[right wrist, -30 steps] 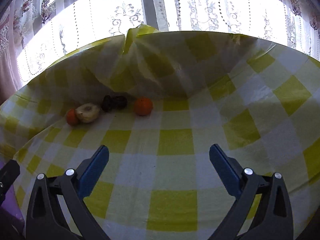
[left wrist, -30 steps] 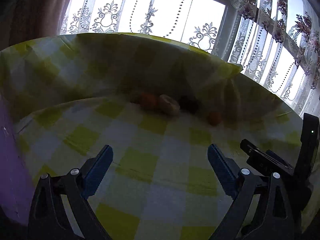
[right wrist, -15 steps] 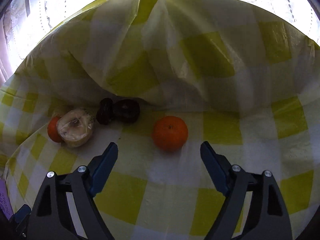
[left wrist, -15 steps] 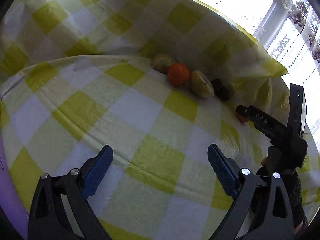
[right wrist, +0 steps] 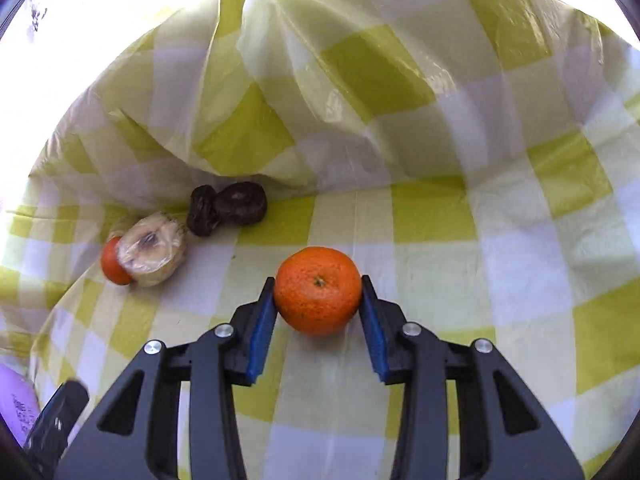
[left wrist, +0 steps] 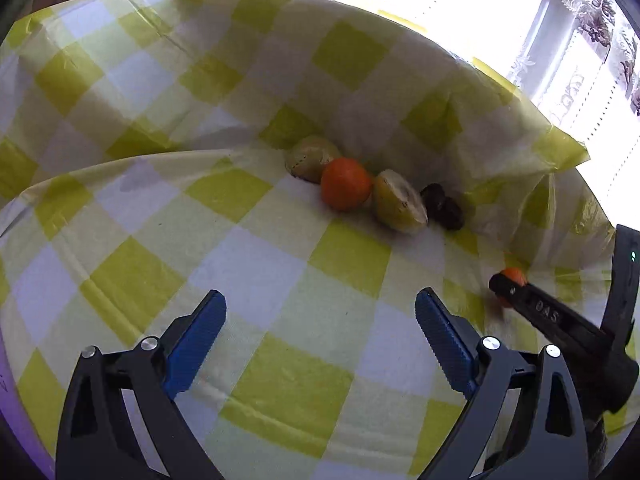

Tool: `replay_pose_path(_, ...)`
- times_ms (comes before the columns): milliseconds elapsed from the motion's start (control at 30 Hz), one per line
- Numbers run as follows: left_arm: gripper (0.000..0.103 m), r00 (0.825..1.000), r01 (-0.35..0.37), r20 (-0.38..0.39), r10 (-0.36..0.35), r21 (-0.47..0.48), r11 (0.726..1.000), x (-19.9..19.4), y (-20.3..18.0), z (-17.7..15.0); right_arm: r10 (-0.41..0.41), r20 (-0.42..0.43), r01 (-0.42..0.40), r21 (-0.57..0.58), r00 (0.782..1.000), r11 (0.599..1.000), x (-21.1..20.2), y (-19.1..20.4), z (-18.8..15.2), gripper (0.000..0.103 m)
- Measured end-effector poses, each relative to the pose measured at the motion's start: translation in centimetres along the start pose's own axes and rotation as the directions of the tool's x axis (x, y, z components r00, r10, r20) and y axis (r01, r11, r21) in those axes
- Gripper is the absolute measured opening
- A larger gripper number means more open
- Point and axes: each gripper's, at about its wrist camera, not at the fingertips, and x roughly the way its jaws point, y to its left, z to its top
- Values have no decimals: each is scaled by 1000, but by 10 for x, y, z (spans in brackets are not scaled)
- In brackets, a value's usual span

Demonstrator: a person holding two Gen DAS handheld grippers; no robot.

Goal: Organize fruits
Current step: 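Grasp an orange with the right tool while the left tool grasps the wrapped pale fruit half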

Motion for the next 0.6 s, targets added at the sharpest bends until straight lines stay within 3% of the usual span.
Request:
replay_pose_path(267,91,996,28,-92,-16,132,991,64,-62,30,50,57,-58,165,997,985,-35,-40,-28,41)
replay_pose_path(400,86,993,-5,-118,18,111,994,93,-70,49,64,62,-72,132,996,989,-28,-30,-24,41)
replay_pose_path(600,86,988,-63,-130,87,178,982,116,-89,62,87,82,-97,124,993,988,-40,-39,-26,41)
